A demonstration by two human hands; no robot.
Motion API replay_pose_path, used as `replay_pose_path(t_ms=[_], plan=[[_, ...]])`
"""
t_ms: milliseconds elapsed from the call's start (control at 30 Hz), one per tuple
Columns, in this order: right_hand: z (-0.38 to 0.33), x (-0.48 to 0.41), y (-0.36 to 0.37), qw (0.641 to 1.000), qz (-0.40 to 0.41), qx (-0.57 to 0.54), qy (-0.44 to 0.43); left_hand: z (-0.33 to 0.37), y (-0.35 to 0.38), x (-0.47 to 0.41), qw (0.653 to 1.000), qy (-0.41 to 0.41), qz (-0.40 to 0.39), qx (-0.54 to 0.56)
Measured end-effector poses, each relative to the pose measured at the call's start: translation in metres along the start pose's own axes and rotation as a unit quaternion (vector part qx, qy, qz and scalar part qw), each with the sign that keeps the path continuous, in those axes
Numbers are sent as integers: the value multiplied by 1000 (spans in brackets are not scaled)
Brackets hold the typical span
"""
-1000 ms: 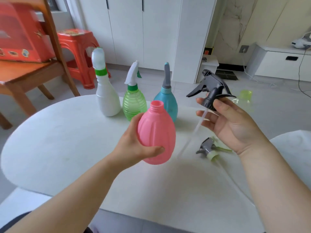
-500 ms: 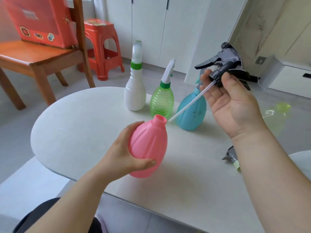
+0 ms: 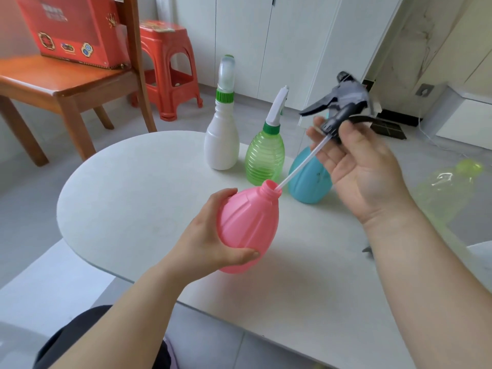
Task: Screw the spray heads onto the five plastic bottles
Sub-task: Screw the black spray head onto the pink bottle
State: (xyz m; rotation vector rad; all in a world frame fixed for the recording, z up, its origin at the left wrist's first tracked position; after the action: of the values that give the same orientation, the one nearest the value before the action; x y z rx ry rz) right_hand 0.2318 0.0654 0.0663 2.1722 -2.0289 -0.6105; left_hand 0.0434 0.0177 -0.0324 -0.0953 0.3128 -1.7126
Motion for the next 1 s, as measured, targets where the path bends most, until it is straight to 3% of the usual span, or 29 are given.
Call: replay_pose_path(t_ms=[267,700,833,1000], plan=[[45,18,8,986,-64,150,39,-1,3,-4,1000,0,-5,9],[51,19,19,962,-176,199,57,-4,2,-5,1000,5,-2,13],[50,17,26,951,-141,273,43,-4,4,-3,1000,6,14,26],[56,23,40,930,30,361,-56,-10,16,3,996,8,88,29]])
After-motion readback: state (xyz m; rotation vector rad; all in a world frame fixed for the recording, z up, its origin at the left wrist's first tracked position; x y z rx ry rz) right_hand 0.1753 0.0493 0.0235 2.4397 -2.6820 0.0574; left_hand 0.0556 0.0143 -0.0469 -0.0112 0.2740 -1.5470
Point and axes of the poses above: each hand's wrist, its own x-axis away from the middle knuckle, its own y-axis out of the palm, z = x × y, the point moved 4 cm from there along -x, towards the middle knuckle, and after that the axes turned 6 degrees about x, right-handed, at the moved point
